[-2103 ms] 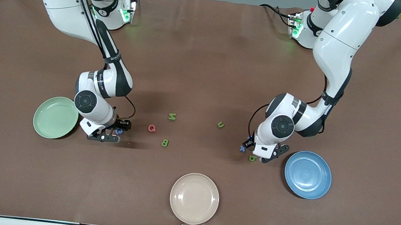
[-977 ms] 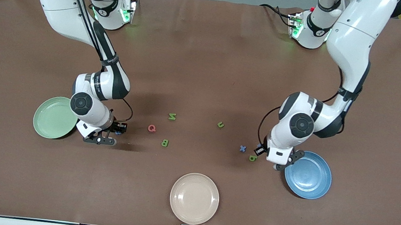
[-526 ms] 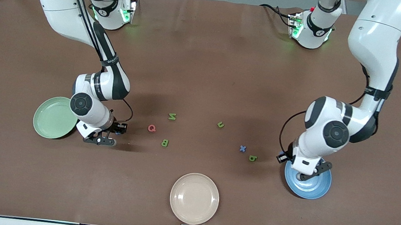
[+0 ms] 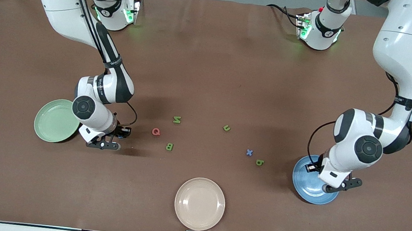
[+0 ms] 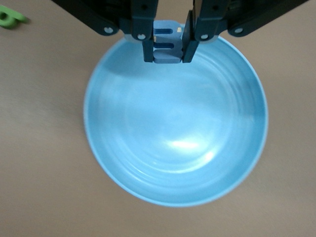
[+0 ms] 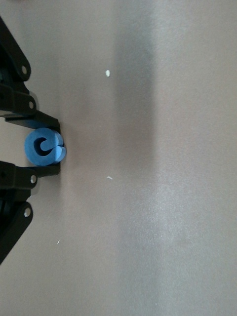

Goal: Sort upper and lower case letters into plates
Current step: 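Place the c on the green plate while the left gripper places the E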

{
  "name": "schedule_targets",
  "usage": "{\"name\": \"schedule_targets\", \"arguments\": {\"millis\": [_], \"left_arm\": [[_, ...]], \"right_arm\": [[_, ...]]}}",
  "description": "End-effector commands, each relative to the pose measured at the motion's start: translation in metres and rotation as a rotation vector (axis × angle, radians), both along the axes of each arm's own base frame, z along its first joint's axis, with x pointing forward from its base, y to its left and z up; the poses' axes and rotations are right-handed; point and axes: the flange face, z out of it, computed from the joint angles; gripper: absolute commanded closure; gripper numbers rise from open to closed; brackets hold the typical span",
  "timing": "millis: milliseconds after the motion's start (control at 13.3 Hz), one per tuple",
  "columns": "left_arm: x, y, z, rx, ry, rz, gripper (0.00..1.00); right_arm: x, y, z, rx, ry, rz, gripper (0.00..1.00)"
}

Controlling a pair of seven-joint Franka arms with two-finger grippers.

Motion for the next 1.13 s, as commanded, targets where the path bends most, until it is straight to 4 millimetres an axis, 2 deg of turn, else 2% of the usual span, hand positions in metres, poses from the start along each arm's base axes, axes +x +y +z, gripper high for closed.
{"name": "schedule_targets", "arguments": {"millis": [0,150,300,376,451,526,676,751,901,977,1052], "left_arm": [[0.008,0.003,-0.005,0.013,-0.005,-0.038,0.99],[0.009,0.009,-0.011,0.011,0.003,-0.046,0.99],[0.011,0.028,-0.02,0.007,-0.002,-0.05,0.98],[0.012,0.03,-0.029,0.001,-0.005,-0.07,0.92],[0.013,0.036,-0.035,-0.001,-0.007,-0.074,0.82],[0.014,0.047,-0.038,0.001,-0.008,-0.074,0.65],[0.015,0.05,-0.036,0.002,-0.01,-0.084,0.0],[0.015,0.051,-0.032,0.003,-0.016,-0.082,0.0],[0.015,0.036,-0.022,-0.004,-0.022,-0.079,0.0],[0.014,0.025,-0.014,-0.012,-0.024,-0.055,0.0],[0.009,0.001,-0.005,-0.012,-0.008,-0.024,0.0]], "right_arm": [[0.002,-0.044,0.056,0.026,0.074,0.056,0.8],[-0.001,-0.095,0.087,0.051,0.116,0.112,0.8],[-0.013,-0.151,0.097,0.074,0.127,0.146,0.8],[-0.019,-0.175,0.092,0.083,0.133,0.162,0.8],[-0.025,-0.196,0.086,0.091,0.14,0.164,0.8],[-0.03,-0.213,0.079,0.095,0.135,0.169,0.8],[-0.046,-0.228,0.06,0.086,0.088,0.188,0.8],[-0.055,-0.23,0.049,0.078,0.067,0.187,0.8],[-0.064,-0.231,0.034,0.066,0.04,0.182,0.8],[-0.064,-0.232,0.031,0.063,0.036,0.183,0.8],[-0.063,-0.233,0.032,0.062,0.03,0.18,0.8]]}}
